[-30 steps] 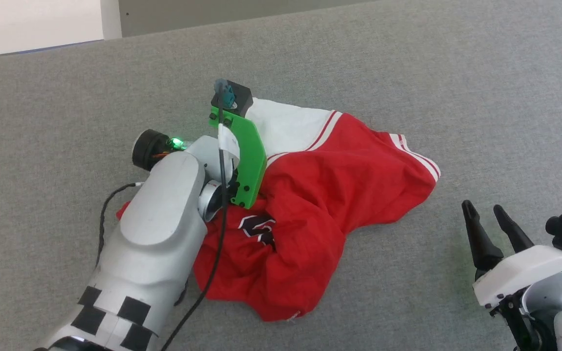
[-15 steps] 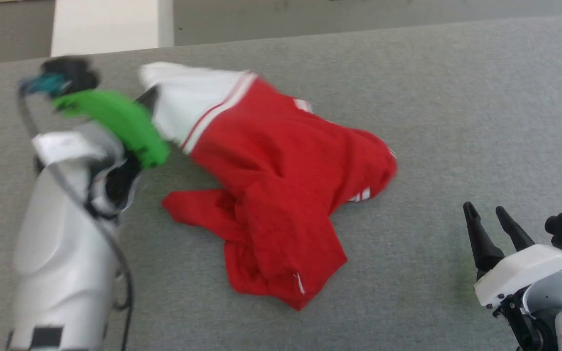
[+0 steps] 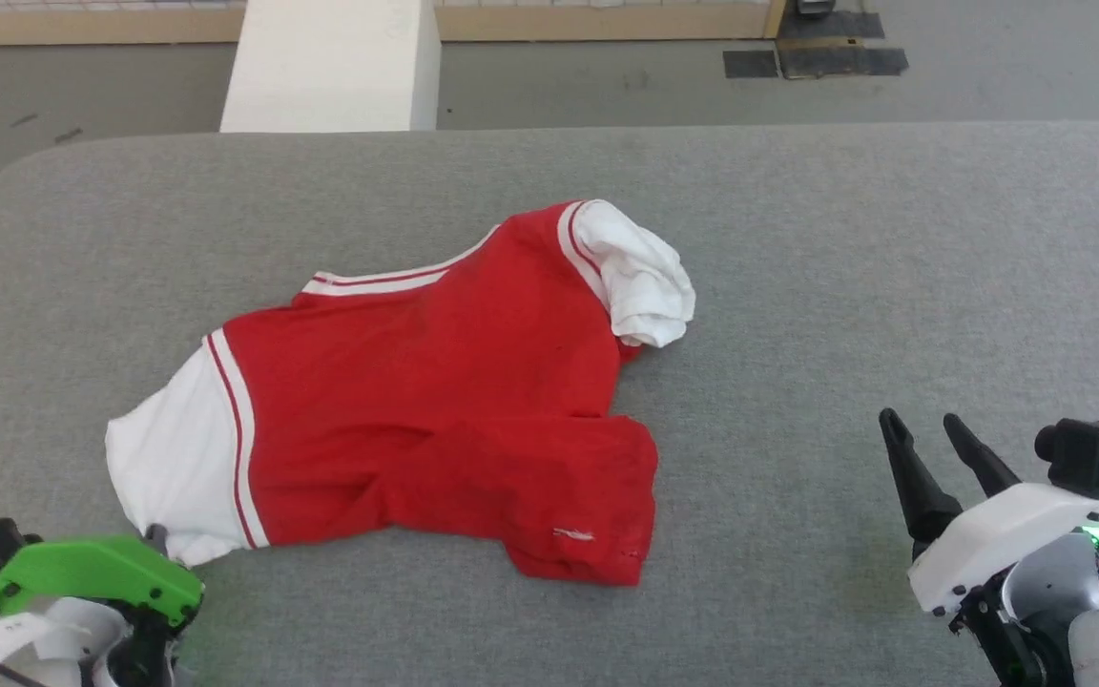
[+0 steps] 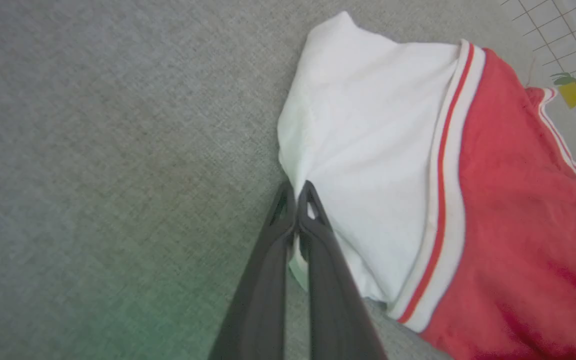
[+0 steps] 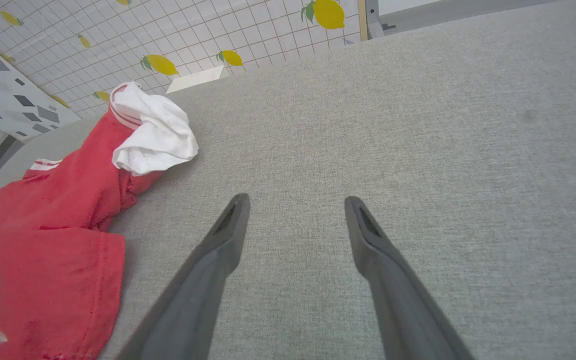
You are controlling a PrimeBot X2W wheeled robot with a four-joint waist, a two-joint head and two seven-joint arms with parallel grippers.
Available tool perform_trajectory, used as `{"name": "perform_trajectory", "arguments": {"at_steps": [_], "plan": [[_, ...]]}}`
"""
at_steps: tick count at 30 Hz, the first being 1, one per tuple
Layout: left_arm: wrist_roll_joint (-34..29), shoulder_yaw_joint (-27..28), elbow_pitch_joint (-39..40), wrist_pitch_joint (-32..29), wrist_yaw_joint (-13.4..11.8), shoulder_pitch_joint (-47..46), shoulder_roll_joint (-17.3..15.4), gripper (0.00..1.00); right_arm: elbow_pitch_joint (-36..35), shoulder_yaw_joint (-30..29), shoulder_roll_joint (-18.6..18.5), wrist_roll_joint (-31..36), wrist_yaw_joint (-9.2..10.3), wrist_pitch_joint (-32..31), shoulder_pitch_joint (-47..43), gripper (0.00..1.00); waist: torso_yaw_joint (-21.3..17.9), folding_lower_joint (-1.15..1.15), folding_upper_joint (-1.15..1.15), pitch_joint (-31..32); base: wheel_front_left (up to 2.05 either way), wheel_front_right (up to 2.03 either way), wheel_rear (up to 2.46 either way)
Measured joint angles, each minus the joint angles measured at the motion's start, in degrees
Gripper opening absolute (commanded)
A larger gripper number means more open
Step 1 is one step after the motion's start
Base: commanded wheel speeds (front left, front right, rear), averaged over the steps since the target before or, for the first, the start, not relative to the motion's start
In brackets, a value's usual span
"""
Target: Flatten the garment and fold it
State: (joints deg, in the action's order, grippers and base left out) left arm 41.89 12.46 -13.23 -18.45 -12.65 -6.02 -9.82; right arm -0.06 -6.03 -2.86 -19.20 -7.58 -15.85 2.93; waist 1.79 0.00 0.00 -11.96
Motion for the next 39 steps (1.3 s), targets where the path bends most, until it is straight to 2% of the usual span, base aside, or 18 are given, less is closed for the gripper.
{"name": "perform_trajectory", "arguments": {"at_steps": [1,2,3,6,11,14,16,25,36,37,38,39], "plan": [[0.10,-0.07,0.36,0.22,0.08,0.38,0.34,0.09,-0.07,0.01,-0.01,0.01,0.00,-0.23,-0.15,1.00,0.23,0.00,0.00,0.11,0.00,0.00,0.00],[0.15,-0.26,0.90,0.55,0.45,0.41,0.74,0.88,-0.08,0.12,-0.01,0.09,0.00,-0.45,-0.32,1.00,0.52,0.00,0.00,0.24,0.00,0.00,0.00],[0.15,-0.49,1.57,1.21,1.00,0.32,1.07,1.00,-0.10,0.29,0.00,0.11,0.00,-0.74,-0.42,1.00,0.78,0.00,0.00,0.36,0.00,0.00,0.00],[-1.05,-1.67,3.80,5.45,2.92,-0.01,1.26,1.00,-0.29,1.09,-0.02,0.14,0.00,-1.38,-0.48,1.00,1.45,0.00,0.00,0.69,0.00,0.00,0.00],[-8.17,-5.05,8.47,17.58,6.35,-0.42,0.79,1.00,-0.25,3.34,0.03,1.74,0.00,-4.27,1.65,1.00,2.05,0.00,0.00,0.59,0.00,0.00,0.00],[-12.37,-6.26,9.87,26.02,7.40,-0.36,0.81,1.00,1.76,5.25,-0.03,3.32,0.00,-7.25,7.27,1.00,2.04,0.00,0.00,-0.11,0.00,0.00,0.00],[-13.58,-6.72,9.89,29.06,7.55,-0.23,0.96,1.00,4.01,7.00,-0.03,4.74,0.01,-9.06,11.80,1.00,2.06,0.00,0.00,-0.69,0.00,0.00,0.00],[-14.26,-8.73,8.71,31.25,8.42,-0.98,2.87,1.00,19.59,13.25,0.02,12.03,0.00,-16.26,30.07,1.00,4.05,0.00,0.00,-4.26,0.00,0.00,0.00],[-14.24,-10.18,7.09,32.17,9.51,-4.78,3.79,1.00,32.42,16.82,0.01,13.62,0.00,-13.00,39.21,1.00,7.40,0.00,0.00,-9.80,0.00,0.00,0.00],[-14.24,-10.23,6.86,32.17,9.55,-4.83,3.80,1.00,33.36,17.13,0.02,13.49,0.00,-12.87,39.59,0.65,7.64,0.00,0.00,-10.17,0.00,0.00,0.00],[-14.24,-10.26,6.68,32.18,9.55,-4.90,3.81,1.00,33.86,17.34,0.03,13.33,0.00,-12.60,39.79,0.15,7.81,0.00,0.00,-10.43,0.00,0.00,0.00],[-14.24,-10.31,6.48,32.19,9.55,-4.99,3.81,1.00,34.14,17.41,0.01,12.94,0.00,-11.68,40.08,0.00,7.97,0.00,0.00,-10.71,0.00,0.00,0.00]]}}
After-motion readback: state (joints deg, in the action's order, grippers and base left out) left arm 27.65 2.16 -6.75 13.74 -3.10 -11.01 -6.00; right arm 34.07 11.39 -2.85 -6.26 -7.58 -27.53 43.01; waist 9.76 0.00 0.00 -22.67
